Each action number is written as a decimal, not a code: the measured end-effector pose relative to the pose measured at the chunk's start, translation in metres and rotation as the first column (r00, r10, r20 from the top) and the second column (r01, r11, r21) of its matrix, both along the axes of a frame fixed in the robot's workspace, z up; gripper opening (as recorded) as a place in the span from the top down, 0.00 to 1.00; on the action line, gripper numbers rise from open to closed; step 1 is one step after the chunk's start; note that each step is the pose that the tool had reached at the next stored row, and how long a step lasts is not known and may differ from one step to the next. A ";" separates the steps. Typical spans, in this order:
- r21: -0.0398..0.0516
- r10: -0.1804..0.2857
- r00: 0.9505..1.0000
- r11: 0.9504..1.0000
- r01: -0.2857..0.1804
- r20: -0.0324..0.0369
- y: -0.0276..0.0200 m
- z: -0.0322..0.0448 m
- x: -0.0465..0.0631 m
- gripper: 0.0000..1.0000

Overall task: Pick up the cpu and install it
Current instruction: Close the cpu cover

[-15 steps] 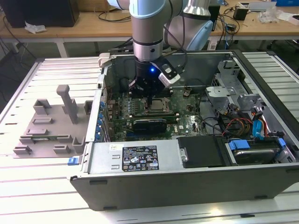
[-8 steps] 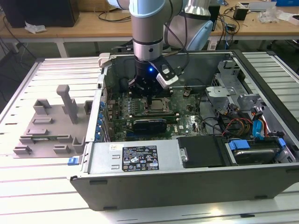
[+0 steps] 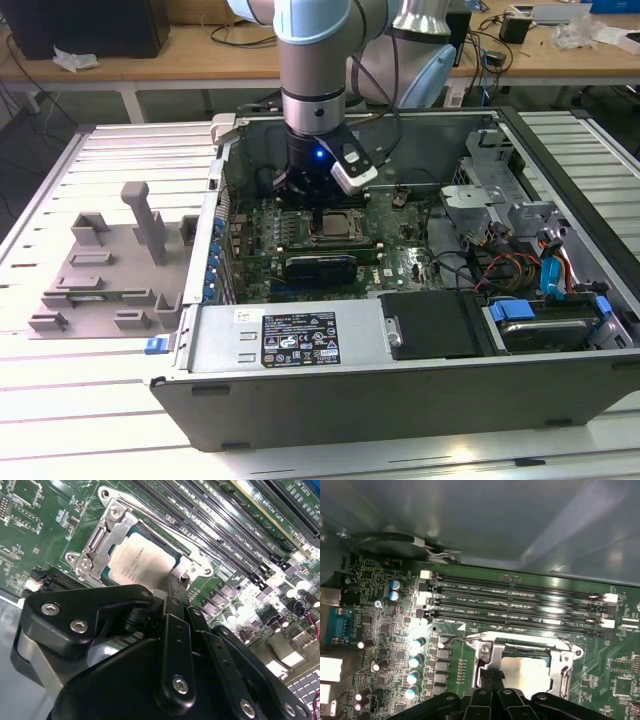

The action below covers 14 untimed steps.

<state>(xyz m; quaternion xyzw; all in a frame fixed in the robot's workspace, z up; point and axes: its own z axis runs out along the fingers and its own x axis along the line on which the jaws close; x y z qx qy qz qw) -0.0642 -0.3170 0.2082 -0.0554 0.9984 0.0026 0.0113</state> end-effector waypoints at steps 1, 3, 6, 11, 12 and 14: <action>0.000 0.000 1.000 1.000 0.000 0.000 0.0000 -0.0005 0.000 0.89; 0.000 -0.001 1.000 1.000 0.001 0.000 0.0000 -0.0020 0.000 0.89; -0.001 -0.001 1.000 1.000 0.001 0.000 -0.0001 -0.0034 0.000 0.89; 0.000 -0.001 1.000 1.000 0.001 0.000 -0.0001 -0.0036 0.004 0.89; 0.000 -0.001 1.000 1.000 0.001 0.000 0.0000 -0.0037 0.004 0.89; 0.000 -0.001 1.000 1.000 0.001 0.001 0.0000 -0.0037 0.006 0.89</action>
